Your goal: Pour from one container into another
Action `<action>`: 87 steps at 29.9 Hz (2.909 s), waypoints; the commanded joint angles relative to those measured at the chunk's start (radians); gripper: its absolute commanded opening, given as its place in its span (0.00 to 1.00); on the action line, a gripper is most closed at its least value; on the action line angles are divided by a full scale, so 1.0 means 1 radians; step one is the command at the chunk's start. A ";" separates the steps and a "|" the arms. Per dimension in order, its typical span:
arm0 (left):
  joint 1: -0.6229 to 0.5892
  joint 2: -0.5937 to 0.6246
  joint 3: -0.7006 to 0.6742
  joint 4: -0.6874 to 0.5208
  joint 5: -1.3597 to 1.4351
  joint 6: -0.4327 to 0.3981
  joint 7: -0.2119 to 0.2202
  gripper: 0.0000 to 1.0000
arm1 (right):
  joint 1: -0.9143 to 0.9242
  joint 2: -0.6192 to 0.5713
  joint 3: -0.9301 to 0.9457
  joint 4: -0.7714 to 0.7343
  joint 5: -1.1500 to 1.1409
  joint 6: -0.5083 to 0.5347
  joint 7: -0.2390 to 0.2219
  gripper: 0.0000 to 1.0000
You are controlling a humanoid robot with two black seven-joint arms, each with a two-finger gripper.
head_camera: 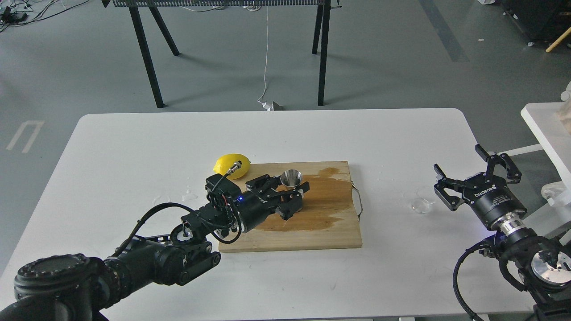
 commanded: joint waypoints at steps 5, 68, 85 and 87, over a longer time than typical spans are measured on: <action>0.017 0.000 0.000 -0.008 0.002 0.000 0.000 0.87 | 0.000 0.000 0.000 0.000 0.000 0.000 0.000 0.99; 0.114 0.412 -0.052 -0.448 -0.154 0.000 0.000 0.85 | 0.000 0.000 -0.005 0.020 0.005 0.000 -0.014 0.99; 0.135 0.623 -0.503 -0.528 -0.944 -0.977 0.000 0.87 | -0.027 -0.028 0.009 0.149 0.173 0.000 -0.018 0.97; 0.134 0.649 -0.523 -0.517 -1.072 -0.977 0.000 0.87 | -0.032 -0.038 0.011 0.169 0.181 0.000 -0.020 0.97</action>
